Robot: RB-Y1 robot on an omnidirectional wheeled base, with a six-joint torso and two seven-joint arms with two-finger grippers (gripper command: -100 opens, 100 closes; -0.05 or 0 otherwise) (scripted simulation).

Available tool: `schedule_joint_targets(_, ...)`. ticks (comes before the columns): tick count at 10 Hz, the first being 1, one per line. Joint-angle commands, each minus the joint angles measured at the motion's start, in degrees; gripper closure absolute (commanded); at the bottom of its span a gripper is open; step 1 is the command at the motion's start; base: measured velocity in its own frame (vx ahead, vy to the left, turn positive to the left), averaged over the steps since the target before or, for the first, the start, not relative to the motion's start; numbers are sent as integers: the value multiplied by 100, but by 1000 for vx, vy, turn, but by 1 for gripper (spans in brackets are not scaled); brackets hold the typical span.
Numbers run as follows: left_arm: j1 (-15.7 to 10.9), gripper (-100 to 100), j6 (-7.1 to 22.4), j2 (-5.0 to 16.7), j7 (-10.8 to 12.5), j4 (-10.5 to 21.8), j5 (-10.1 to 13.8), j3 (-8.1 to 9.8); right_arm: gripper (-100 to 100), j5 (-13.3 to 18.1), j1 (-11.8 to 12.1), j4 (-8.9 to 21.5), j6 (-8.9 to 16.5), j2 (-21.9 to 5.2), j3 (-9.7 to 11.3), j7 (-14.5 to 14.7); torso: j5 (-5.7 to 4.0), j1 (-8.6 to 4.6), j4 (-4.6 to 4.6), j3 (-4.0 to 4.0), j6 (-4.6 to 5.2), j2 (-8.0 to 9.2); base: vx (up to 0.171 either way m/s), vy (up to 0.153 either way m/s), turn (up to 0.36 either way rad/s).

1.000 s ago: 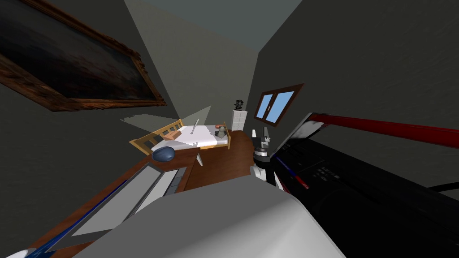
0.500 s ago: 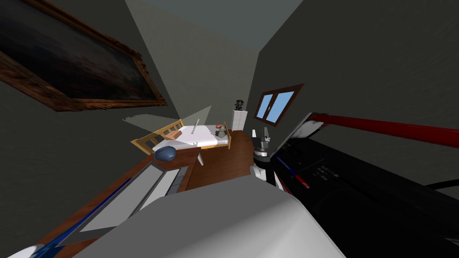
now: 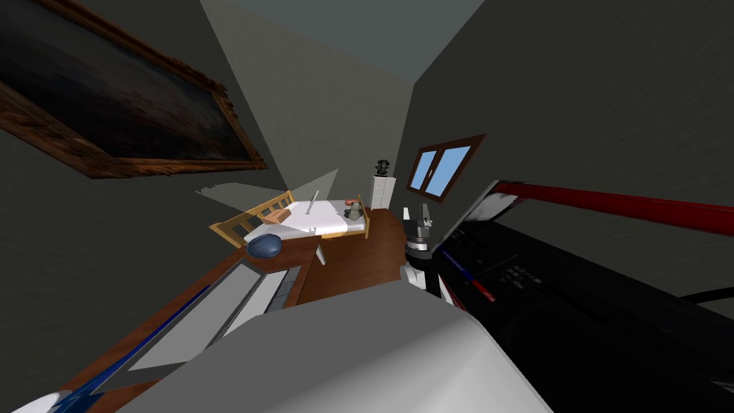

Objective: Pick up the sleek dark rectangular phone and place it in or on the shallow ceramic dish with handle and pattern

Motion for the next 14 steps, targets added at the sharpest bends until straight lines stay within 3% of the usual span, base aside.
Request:
schedule_joint_targets(1, 0, 0, 0, 0, 0, 0, 0, 0, 0, 0, 0, 0, 0, 0, 0, 0, 0, 0, 0, 0, 0, 0, 0, 0, 0)
schedule_joint_targets(2, 127, 100, 100, 118, -82, -201, 149, 7, 0, 0, 0, 0, 0, 0, 0, 0, 0, 0, 0, 0, 0, 0, 14, -43, -5)
schedule_joint_targets(5, 227, 100, 185, 219, -170, -353, 302, 1, 0, 0, 0, 0, 0, 0, 0, 0, -4, -16, -1, -3, 0, -5, 14, -41, 4)
schedule_joint_targets(9, 477, 100, 399, 471, -390, -733, 686, -14, 0, 0, 0, 0, 0, 0, 0, 0, -4, -15, -2, -4, 1, -6, 15, -47, 0)
schedule_joint_targets(10, 459, 100, 359, 415, -314, -700, 581, -1, 0, 0, 0, 0, 0, 0, 0, 0, -5, -17, -2, -3, 0, -3, 2, -22, 6)
schedule_joint_targets(11, 470, 0, 370, 424, -329, -713, 594, -1, 0, 0, 0, 0, 0, 0, 0, 0, -2, -11, -1, -2, 2, -2, 0, 0, 0)
schedule_joint_targets(12, 493, 100, 367, 665, -376, -728, 615, 50, 0, 0, 0, 0, 0, 0, 0, 0, -1, -4, -1, -1, 2, -2, -12, -13, -23)
schedule_joint_targets(14, 504, 100, 367, 775, -400, -733, 632, 73, 0, 0, 0, 0, 0, 0, 0, 0, -11, 3, 3, 4, 5, 6, -19, 4, -25)
